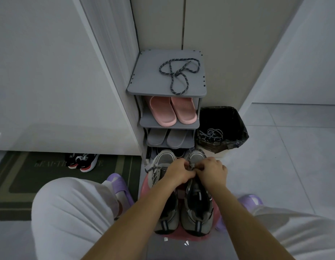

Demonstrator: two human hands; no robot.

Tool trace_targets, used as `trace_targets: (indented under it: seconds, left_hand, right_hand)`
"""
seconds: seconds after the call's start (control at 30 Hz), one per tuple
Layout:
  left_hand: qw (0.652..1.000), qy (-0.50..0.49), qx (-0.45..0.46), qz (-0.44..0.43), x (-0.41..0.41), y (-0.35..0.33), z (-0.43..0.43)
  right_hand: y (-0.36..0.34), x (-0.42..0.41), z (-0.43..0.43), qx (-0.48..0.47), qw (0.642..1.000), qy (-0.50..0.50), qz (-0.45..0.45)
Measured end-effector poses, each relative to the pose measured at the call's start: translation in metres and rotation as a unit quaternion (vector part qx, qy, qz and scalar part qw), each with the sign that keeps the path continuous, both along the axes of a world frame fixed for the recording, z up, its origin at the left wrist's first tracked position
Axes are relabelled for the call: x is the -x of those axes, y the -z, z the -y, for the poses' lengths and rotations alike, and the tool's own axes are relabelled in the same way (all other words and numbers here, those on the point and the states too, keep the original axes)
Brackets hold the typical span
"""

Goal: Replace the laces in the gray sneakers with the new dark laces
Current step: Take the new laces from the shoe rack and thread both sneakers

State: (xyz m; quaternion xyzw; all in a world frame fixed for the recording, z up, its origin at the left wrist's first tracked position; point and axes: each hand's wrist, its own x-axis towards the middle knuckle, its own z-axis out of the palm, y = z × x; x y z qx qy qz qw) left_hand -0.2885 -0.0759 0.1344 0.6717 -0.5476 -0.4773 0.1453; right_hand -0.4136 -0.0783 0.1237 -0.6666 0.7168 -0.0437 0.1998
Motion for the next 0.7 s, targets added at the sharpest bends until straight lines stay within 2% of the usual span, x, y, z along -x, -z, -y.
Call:
trace_targets:
  seconds: [0.27, 0.4, 0.5, 0.57, 0.7]
  left_hand:
    - [1.000, -0.007, 0.012, -0.010, -0.003, -0.005, -0.003]
    - [1.000, -0.006, 0.010, -0.007, -0.005, -0.004, -0.003]
    - [1.000, -0.010, -0.002, -0.011, -0.003, -0.002, -0.004]
    - [1.000, -0.008, -0.001, -0.002, -0.001, -0.002, -0.004]
    - [1.000, -0.012, 0.005, 0.001, -0.001, -0.001, -0.005]
  right_hand:
    - [-0.002, 0.018, -0.001, 0.025, 0.998, -0.028, -0.051]
    - [-0.002, 0.068, -0.014, 0.003, 0.993, 0.119, -0.023]
    - [-0.002, 0.101, -0.026, -0.063, 0.979, 0.186, -0.055]
    - [-0.003, 0.101, -0.027, -0.083, 0.981, 0.170, -0.053]
    - [-0.013, 0.063, -0.010, -0.028, 0.995, 0.088, 0.050]
